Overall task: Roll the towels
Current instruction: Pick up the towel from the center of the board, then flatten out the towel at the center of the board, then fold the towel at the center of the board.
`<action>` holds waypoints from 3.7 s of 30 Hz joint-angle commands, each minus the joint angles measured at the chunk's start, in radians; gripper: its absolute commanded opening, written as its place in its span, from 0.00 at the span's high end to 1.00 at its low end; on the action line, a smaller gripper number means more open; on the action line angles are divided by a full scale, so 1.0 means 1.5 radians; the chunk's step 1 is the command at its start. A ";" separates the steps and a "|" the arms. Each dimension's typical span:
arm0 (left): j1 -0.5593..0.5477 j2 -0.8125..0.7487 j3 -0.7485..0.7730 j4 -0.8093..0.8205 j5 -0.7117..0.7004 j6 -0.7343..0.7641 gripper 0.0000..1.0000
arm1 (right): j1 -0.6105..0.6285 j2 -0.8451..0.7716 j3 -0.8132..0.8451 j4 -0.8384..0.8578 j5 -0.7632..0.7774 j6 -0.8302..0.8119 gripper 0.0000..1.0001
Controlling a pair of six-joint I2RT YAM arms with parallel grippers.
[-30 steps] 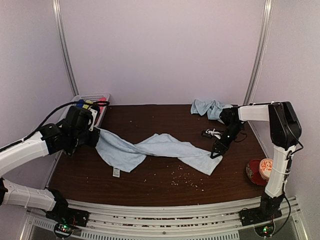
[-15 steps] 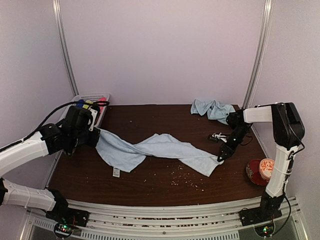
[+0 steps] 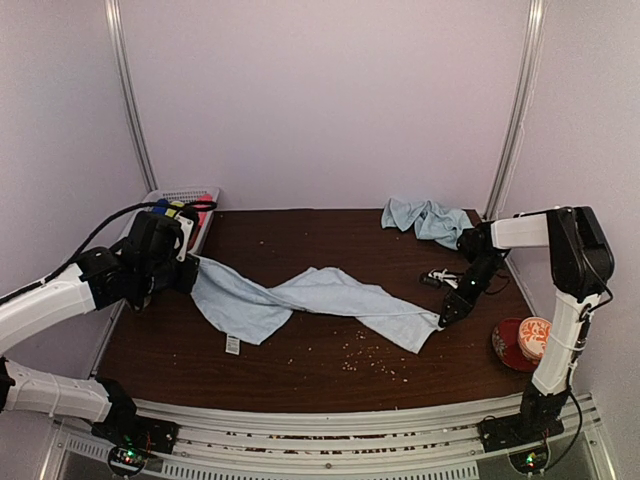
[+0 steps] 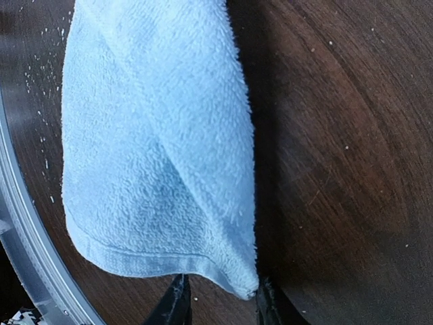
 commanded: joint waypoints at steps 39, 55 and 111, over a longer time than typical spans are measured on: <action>-0.095 -0.066 0.223 -0.004 0.107 0.132 1.00 | 0.138 -0.521 0.023 0.262 0.608 0.109 1.00; -0.145 -0.095 0.168 -0.032 -0.017 -0.003 1.00 | 0.164 -0.642 -0.019 0.286 0.644 0.127 1.00; 0.126 0.520 0.289 0.247 0.109 0.341 1.00 | 0.027 -0.182 -0.108 0.671 0.570 -0.083 1.00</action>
